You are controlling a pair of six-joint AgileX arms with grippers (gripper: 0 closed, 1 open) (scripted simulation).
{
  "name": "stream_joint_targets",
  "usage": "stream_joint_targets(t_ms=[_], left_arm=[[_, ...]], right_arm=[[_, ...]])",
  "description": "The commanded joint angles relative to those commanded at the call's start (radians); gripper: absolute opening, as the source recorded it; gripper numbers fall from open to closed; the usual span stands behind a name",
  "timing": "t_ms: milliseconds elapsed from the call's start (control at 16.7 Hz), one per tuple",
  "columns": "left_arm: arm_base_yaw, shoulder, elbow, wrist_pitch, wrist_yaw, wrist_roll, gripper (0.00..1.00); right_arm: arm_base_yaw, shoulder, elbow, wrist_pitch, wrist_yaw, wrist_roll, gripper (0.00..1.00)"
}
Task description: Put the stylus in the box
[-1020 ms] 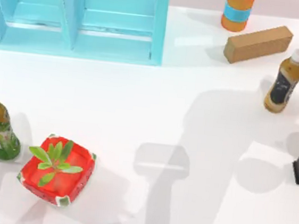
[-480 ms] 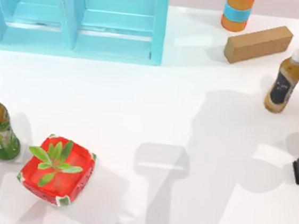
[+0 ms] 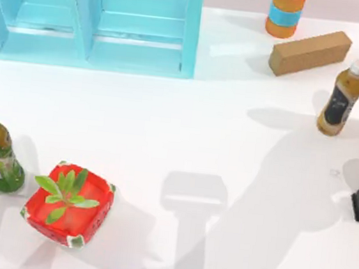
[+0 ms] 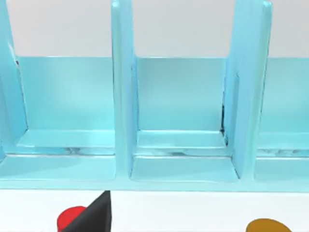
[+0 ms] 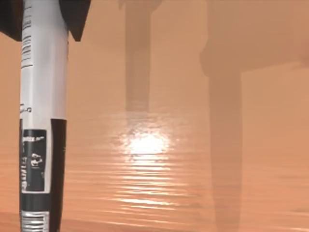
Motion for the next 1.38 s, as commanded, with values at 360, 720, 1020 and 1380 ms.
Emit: stream_joint_targets(t_ms=[360, 720, 1020, 1380], left_arm=[[0.000, 0.000, 0.000, 0.000, 0.000, 0.000, 1.00], [0.000, 0.000, 0.000, 0.000, 0.000, 0.000, 1.00], [0.000, 0.000, 0.000, 0.000, 0.000, 0.000, 1.00], [0.000, 0.000, 0.000, 0.000, 0.000, 0.000, 1.00]], right_arm=[[-0.002, -0.008, -0.018, 0.018, 0.001, 0.001, 0.08], [-0.002, -0.008, -0.018, 0.018, 0.001, 0.001, 0.53], [-0.002, -0.008, -0.018, 0.018, 0.001, 0.001, 0.90], [-0.002, -0.008, -0.018, 0.018, 0.001, 0.001, 1.00]])
